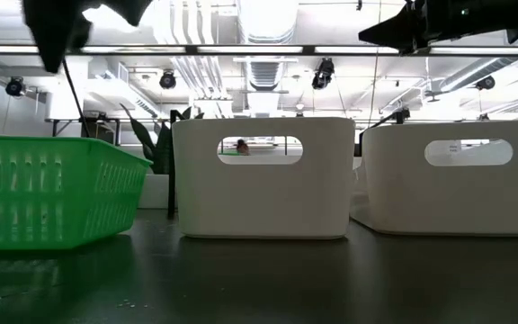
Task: Stack baskets on shelf by color
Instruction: Put the left white bin on the shelf
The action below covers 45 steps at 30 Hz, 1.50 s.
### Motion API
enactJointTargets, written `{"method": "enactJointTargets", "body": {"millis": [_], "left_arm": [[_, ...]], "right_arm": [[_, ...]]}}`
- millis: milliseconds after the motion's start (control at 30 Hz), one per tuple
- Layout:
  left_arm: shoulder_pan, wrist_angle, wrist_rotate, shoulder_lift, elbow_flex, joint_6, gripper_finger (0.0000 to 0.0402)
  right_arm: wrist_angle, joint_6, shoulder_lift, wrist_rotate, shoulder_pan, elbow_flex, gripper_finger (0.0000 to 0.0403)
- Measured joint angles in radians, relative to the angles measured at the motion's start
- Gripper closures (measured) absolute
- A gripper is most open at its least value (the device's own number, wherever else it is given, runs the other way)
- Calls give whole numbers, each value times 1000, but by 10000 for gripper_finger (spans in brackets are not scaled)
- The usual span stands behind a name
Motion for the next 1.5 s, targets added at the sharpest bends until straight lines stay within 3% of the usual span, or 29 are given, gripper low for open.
{"method": "enactJointTargets", "body": {"millis": [300,567,933,1500], "left_arm": [[-78,1,9,-1,-10,-74,298],[-166,0,31,-6,-143,-94,234],[-190,69,52,-32,-318,-93,231],[-191,70,43,-94,-303,-118,231]], "right_arm": [[39,-46,0,-3,0,0,394],[51,-48,0,-3,0,0,394],[45,-27,1,-4,0,14,394],[41,-14,1,-4,0,15,394]]}}
